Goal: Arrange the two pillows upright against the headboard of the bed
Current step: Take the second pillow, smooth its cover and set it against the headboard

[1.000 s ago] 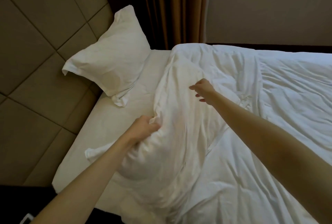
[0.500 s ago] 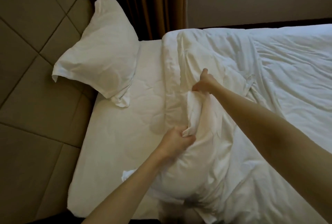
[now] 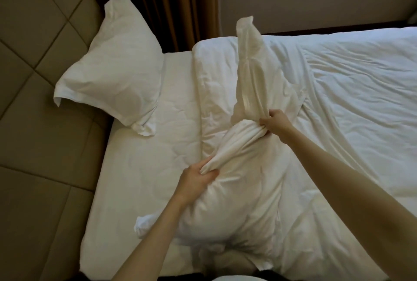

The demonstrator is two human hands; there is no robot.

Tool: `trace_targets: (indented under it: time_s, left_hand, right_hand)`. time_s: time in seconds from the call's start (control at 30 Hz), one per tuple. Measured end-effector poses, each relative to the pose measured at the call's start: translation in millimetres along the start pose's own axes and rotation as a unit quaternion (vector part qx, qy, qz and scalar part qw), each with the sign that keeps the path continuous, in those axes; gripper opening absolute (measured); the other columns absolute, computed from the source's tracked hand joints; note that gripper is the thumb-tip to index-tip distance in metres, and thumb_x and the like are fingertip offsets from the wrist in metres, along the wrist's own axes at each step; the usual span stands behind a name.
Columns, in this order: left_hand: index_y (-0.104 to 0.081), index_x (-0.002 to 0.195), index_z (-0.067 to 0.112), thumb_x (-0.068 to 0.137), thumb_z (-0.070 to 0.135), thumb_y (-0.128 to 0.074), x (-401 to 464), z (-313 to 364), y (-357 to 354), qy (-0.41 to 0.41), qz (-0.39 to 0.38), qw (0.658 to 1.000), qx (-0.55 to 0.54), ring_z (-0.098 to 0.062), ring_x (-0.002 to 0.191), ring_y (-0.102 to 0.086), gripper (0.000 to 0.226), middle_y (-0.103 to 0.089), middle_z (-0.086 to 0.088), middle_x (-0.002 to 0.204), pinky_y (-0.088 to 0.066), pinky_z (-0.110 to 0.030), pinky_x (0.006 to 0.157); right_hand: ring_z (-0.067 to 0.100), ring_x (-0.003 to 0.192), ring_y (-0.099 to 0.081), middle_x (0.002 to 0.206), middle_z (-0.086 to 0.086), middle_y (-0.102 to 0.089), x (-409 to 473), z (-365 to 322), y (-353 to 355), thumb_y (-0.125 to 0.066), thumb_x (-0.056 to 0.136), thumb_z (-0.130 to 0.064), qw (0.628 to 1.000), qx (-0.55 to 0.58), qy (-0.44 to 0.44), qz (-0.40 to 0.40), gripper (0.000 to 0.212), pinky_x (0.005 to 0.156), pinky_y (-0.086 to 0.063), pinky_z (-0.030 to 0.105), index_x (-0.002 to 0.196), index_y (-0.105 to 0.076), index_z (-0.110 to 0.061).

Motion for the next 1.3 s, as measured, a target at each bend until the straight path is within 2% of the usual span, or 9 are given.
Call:
trace_targets:
  time_s: [0.07, 0.23, 0.43, 0.6, 0.8, 0.9, 1.0, 1.13, 1.3]
  left_hand:
    - [-0.060, 0.122, 0.047, 0.074, 0.044, -0.064, -4.6, 0.7, -6.4, -0.007, 0.003, 1.000, 0.017, -0.010, 0.091, -0.068, 0.048, -0.075, 0.010, 0.099, -0.052, -0.027, 0.078]
    - [-0.046, 0.119, 0.064, 0.076, 0.052, -0.061, -19.2, 7.8, -24.6, -0.040, 0.022, 0.997, 0.056, -0.009, 0.099, -0.067, 0.047, -0.073, 0.015, 0.108, -0.054, -0.034, 0.085]
    - [-0.049, 0.126, 0.057, 0.083, 0.049, -0.061, -36.2, -5.2, -31.5, -0.041, 0.078, 0.994, 0.063, -0.013, 0.101, -0.067, 0.045, -0.073, 0.010, 0.111, -0.054, -0.038, 0.084]
    - [-0.060, 0.120, 0.048, 0.087, 0.033, -0.065, -52.9, -24.4, -21.5, -0.042, 0.141, 0.989, 0.000, -0.006, 0.096, -0.069, 0.036, -0.074, 0.016, 0.104, -0.056, -0.037, 0.080]
    - [-0.074, 0.109, 0.019, 0.087, 0.015, -0.068, -37.5, -4.9, 30.3, -0.084, 0.227, 0.966, -0.089, 0.003, 0.082, -0.065, 0.024, -0.074, 0.011, 0.092, -0.054, -0.031, 0.076]
    - [-0.075, 0.107, 0.017, 0.089, 0.020, -0.066, -42.8, 2.0, 63.3, -0.084, 0.259, 0.949, -0.156, -0.005, 0.072, -0.066, 0.020, -0.074, 0.013, 0.076, -0.056, -0.029, 0.071]
    - [-0.075, 0.107, 0.018, 0.088, 0.019, -0.067, -58.7, 2.9, 102.3, -0.091, 0.300, 0.928, -0.200, 0.002, 0.072, -0.068, 0.021, -0.074, 0.022, 0.076, -0.054, -0.013, 0.069]
    - [-0.077, 0.102, 0.017, 0.087, 0.018, -0.067, -82.2, -8.4, 177.4, -0.073, 0.345, 0.904, -0.244, -0.016, 0.078, -0.072, 0.018, -0.077, 0.006, 0.082, -0.057, -0.028, 0.072]
    - [-0.077, 0.095, 0.024, 0.087, 0.017, -0.067, -111.4, -19.2, 255.6, -0.074, 0.385, 0.884, -0.254, -0.001, 0.062, -0.067, 0.015, -0.076, 0.012, 0.072, -0.049, -0.013, 0.054]
  right_hand:
    - [0.016, 0.065, -0.056, 0.072, -0.001, -0.059, -7.3, 14.0, 5.3, -0.052, 0.082, -0.007, 1.000, 0.028, -0.005, 0.005, 0.014, 0.042, -0.044, 0.017, 0.084, -0.063, -0.014]
    - [0.015, 0.064, -0.050, 0.071, 0.000, -0.054, -19.8, 42.1, 19.3, -0.051, 0.080, -0.009, 0.997, 0.069, -0.018, 0.012, 0.015, 0.053, -0.042, 0.025, 0.090, -0.062, -0.011]
    - [0.015, 0.069, -0.052, 0.072, -0.001, -0.055, -51.3, 56.6, 12.6, -0.052, 0.081, -0.008, 0.980, 0.198, 0.017, 0.032, 0.014, 0.063, -0.045, 0.031, 0.081, -0.062, -0.017]
    - [0.021, 0.090, -0.063, 0.099, 0.005, -0.067, -69.6, 57.6, 1.4, -0.055, 0.085, -0.002, 0.958, 0.288, -0.009, -0.007, 0.022, 0.080, -0.053, 0.035, 0.098, -0.064, -0.018]
    - [0.016, 0.073, -0.060, 0.081, 0.003, -0.063, -52.8, -36.7, -27.8, -0.047, 0.082, 0.010, 0.944, 0.328, 0.034, -0.020, 0.027, 0.065, -0.049, 0.028, 0.087, -0.061, -0.012]
    - [0.020, 0.072, -0.053, 0.078, 0.007, -0.054, -46.6, -92.5, -56.9, -0.047, 0.082, 0.009, 0.941, 0.333, 0.032, -0.047, 0.022, 0.064, -0.043, 0.034, 0.086, -0.057, -0.010]
    - [0.028, 0.079, -0.048, 0.087, 0.013, -0.050, -51.6, -142.6, -94.9, -0.044, 0.082, 0.010, 0.938, 0.330, 0.042, -0.097, 0.022, 0.072, -0.039, 0.038, 0.097, -0.054, -0.003]
    - [0.029, 0.084, -0.053, 0.094, 0.016, -0.054, -73.1, -205.9, -165.0, -0.042, 0.083, 0.012, 0.917, 0.353, 0.068, -0.174, 0.025, 0.078, -0.046, 0.037, 0.100, -0.056, -0.001]
    - [0.028, 0.091, -0.061, 0.102, 0.014, -0.060, -92.8, -268.9, -247.1, -0.046, 0.082, 0.008, 0.893, 0.343, 0.098, -0.274, 0.033, 0.075, -0.056, 0.033, 0.112, -0.056, -0.004]
Point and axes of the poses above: each hand's wrist, its own x-axis towards the middle knuckle, its own y-axis out of the back of the hand, z = x × y, the point moved 5 cm from there along x, towards the middle knuckle
